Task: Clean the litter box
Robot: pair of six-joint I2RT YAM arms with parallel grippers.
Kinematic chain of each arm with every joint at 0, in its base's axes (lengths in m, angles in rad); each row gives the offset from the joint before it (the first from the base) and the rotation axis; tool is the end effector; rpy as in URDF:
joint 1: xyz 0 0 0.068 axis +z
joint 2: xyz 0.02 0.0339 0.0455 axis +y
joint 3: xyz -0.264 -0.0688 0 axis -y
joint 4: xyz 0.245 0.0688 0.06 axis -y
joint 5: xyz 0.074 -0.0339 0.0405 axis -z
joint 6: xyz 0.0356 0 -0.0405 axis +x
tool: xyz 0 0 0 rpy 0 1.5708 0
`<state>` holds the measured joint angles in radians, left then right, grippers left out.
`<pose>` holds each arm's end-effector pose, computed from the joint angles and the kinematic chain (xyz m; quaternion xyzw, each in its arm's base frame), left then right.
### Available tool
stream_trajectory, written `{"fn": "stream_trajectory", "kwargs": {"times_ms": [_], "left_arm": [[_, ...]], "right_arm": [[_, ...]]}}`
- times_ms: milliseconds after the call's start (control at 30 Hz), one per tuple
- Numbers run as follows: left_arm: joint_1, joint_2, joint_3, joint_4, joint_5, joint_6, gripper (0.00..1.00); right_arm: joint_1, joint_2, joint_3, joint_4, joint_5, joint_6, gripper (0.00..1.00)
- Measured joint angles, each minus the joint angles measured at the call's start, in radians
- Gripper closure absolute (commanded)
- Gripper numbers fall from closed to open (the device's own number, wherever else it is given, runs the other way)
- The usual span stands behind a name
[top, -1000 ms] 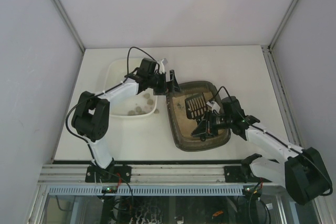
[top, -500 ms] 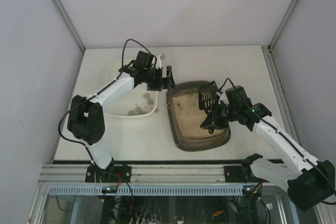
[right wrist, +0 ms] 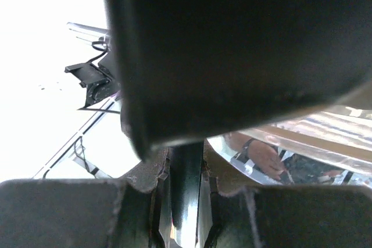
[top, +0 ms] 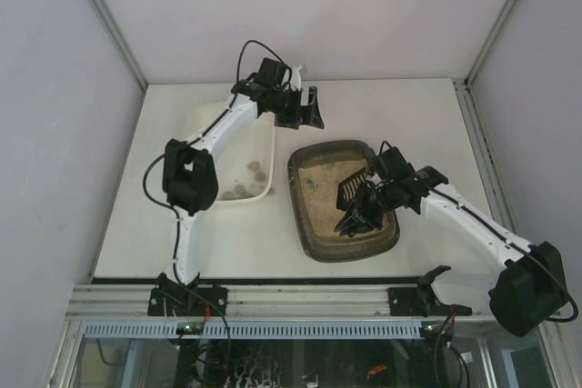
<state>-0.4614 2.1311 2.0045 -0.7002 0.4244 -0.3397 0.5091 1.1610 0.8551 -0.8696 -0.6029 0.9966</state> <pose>0.4260 -0.2282 0.2874 0.1318 0.9044 -0.3192 0.2507 0.1703 0.1182 0.2437 -0.1694 -0.9227 -0.3407 0.0622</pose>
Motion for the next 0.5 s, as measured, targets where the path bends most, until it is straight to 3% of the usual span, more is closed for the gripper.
{"fn": "stream_trajectory", "kwargs": {"times_ms": [267, 500], "left_arm": [[-0.003, 0.229, 0.109, 0.024, 0.138, -0.009, 0.0], [-0.017, 0.202, 0.005, 0.117, 0.229, -0.04, 0.0]], "right_arm": [[0.018, 0.093, 0.092, 0.047, -0.015, 0.101, 1.0], [0.017, 0.255, 0.093, 0.129, -0.067, 0.142, 1.0]]}}
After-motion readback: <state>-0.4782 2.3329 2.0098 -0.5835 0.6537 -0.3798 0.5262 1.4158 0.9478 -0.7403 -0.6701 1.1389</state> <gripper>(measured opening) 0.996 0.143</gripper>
